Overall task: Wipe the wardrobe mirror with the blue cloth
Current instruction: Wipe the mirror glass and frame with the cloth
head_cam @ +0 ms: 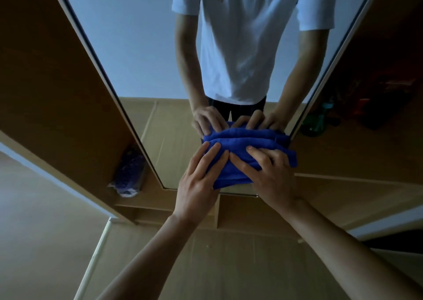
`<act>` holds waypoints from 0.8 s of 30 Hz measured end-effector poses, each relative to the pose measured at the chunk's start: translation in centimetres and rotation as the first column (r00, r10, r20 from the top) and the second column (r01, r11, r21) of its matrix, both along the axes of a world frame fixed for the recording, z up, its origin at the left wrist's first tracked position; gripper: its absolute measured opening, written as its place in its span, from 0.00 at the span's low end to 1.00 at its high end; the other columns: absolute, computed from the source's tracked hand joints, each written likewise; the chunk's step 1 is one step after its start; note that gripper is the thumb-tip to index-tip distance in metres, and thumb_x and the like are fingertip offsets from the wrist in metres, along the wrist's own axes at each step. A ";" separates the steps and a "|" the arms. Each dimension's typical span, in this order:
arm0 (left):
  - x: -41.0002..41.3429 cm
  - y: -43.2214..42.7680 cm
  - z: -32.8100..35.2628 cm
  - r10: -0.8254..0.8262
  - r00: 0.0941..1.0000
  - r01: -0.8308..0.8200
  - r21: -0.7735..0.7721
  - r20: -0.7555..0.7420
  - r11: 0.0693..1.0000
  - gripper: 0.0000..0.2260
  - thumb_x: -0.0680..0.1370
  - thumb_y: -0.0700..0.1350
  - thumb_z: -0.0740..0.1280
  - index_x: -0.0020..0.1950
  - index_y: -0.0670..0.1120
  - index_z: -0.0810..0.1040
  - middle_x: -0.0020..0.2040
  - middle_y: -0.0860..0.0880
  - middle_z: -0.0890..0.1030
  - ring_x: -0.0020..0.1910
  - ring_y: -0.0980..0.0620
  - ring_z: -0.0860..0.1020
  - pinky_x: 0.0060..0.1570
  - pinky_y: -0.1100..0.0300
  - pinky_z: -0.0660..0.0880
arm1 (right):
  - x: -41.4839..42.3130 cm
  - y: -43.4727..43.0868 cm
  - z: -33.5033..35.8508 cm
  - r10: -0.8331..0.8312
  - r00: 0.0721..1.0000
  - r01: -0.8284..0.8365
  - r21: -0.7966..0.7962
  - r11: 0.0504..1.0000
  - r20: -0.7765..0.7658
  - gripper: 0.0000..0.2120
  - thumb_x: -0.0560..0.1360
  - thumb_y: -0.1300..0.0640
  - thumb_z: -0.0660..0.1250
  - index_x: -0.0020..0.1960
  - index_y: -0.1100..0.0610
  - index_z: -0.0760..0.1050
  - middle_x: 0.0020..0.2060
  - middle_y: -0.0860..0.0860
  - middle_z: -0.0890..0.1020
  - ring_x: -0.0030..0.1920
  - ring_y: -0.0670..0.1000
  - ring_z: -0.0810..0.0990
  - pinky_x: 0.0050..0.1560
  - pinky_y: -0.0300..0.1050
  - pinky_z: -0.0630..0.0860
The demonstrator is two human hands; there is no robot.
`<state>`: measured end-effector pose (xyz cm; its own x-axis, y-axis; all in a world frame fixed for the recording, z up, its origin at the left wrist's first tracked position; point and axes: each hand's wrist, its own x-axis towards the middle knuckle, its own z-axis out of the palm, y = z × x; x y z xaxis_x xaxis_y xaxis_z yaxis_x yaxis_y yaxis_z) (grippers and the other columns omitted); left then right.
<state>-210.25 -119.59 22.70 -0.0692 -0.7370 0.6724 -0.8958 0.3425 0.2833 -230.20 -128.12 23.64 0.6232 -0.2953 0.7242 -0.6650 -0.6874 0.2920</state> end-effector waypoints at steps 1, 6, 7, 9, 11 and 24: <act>0.0 0.2 -0.8 0.002 1.000 -0.002 0.023 0.001 1.000 0.27 0.76 0.40 0.77 0.74 0.42 0.76 0.77 0.43 0.71 0.79 0.41 0.64 0.71 0.50 0.73 | -0.1 0.0 -0.9 0.002 1.000 -0.002 0.010 1.000 -0.012 0.19 0.83 0.53 0.62 0.73 0.44 0.68 0.65 0.54 0.70 0.53 0.57 0.72 0.53 0.53 0.76; -0.3 0.6 -4.8 0.031 0.999 -0.033 0.095 0.020 0.995 0.28 0.75 0.40 0.77 0.74 0.44 0.76 0.76 0.44 0.71 0.79 0.41 0.65 0.68 0.52 0.74 | -0.3 0.2 -5.0 0.007 0.999 -0.005 0.066 0.998 -0.034 0.20 0.82 0.53 0.64 0.72 0.44 0.70 0.64 0.54 0.70 0.51 0.56 0.72 0.52 0.52 0.73; -0.4 0.8 -5.6 0.042 0.999 -0.045 0.111 0.031 0.993 0.28 0.75 0.39 0.77 0.74 0.44 0.76 0.76 0.44 0.71 0.79 0.42 0.65 0.67 0.52 0.75 | -0.4 0.4 -5.7 0.008 0.999 -0.004 0.091 0.996 -0.039 0.18 0.83 0.55 0.61 0.72 0.45 0.71 0.64 0.54 0.70 0.51 0.57 0.72 0.52 0.52 0.74; -0.6 1.0 -7.2 0.065 0.997 -0.072 0.146 0.053 0.987 0.30 0.73 0.39 0.78 0.75 0.45 0.75 0.77 0.45 0.70 0.78 0.41 0.66 0.66 0.48 0.77 | -0.5 0.9 -7.2 0.001 0.999 0.003 0.132 0.991 -0.034 0.18 0.85 0.57 0.55 0.71 0.45 0.74 0.63 0.54 0.71 0.49 0.56 0.72 0.50 0.52 0.75; -0.8 1.1 -8.9 0.089 0.992 -0.103 0.181 0.085 0.978 0.31 0.72 0.39 0.78 0.75 0.46 0.76 0.77 0.45 0.71 0.75 0.39 0.68 0.66 0.42 0.76 | -0.7 1.1 -8.9 -0.009 0.999 0.015 0.161 0.987 -0.040 0.18 0.85 0.56 0.55 0.71 0.45 0.73 0.63 0.54 0.71 0.49 0.56 0.72 0.50 0.52 0.74; -2.4 0.9 -17.2 0.097 0.993 -0.119 0.405 0.074 0.907 0.27 0.72 0.38 0.77 0.70 0.46 0.80 0.72 0.48 0.77 0.67 0.41 0.76 0.56 0.46 0.81 | -2.2 2.0 -18.5 -0.028 0.980 0.103 0.389 0.915 -0.195 0.22 0.83 0.61 0.57 0.74 0.46 0.70 0.62 0.55 0.75 0.48 0.57 0.73 0.50 0.53 0.77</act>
<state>-212.69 -118.72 5.51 0.0000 -0.9511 0.3090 -0.9377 0.1074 0.3304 -232.37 -126.10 5.15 0.7016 -0.5784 0.4161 -0.6742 -0.7279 0.1250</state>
